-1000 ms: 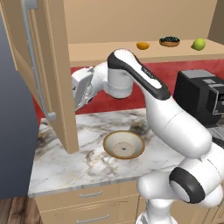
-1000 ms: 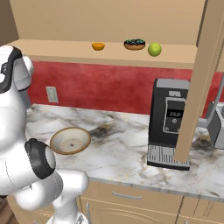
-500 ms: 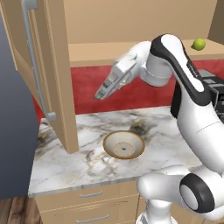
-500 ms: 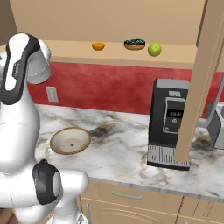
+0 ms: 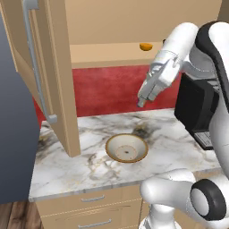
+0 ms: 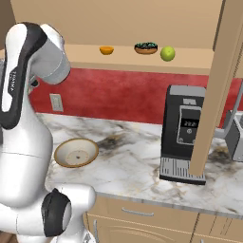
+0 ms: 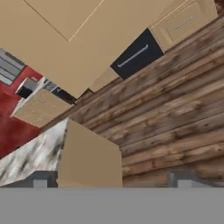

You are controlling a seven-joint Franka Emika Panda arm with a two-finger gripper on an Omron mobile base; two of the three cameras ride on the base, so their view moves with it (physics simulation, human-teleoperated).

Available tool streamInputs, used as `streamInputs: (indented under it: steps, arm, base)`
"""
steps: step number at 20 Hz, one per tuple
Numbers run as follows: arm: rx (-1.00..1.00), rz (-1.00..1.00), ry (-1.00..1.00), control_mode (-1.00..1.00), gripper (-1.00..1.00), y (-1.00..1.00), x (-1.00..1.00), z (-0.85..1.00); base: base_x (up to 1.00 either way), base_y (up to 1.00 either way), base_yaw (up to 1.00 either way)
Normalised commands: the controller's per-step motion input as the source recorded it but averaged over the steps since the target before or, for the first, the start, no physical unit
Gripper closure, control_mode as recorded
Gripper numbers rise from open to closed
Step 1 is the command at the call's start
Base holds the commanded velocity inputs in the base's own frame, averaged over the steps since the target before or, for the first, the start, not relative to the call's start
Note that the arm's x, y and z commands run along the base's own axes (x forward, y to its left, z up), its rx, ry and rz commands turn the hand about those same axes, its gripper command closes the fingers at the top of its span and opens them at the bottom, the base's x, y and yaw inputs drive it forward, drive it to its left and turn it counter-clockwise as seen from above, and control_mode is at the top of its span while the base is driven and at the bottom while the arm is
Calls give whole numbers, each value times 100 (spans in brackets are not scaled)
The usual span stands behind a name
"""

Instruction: Open the cabinet. Pick the orange and pear from the cabinet and place them into the bowl. Then close the cabinet.

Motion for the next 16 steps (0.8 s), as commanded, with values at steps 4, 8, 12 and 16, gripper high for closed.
streamInputs:
  steps: [4,8,12,16]
  arm:
    - [-40,-10,-35,-100,-100,-52,-31,-72]
    - [-34,-10,-34,-100,-100,-37,-6,-80]
    - [-1,-15,-25,-100,-100,-56,6,6]
    - [-6,-19,-36,-100,-100,-61,0,-10]
  base:
    - [0,0,0]
    - [0,0,0]
    - [0,0,0]
    - [0,0,0]
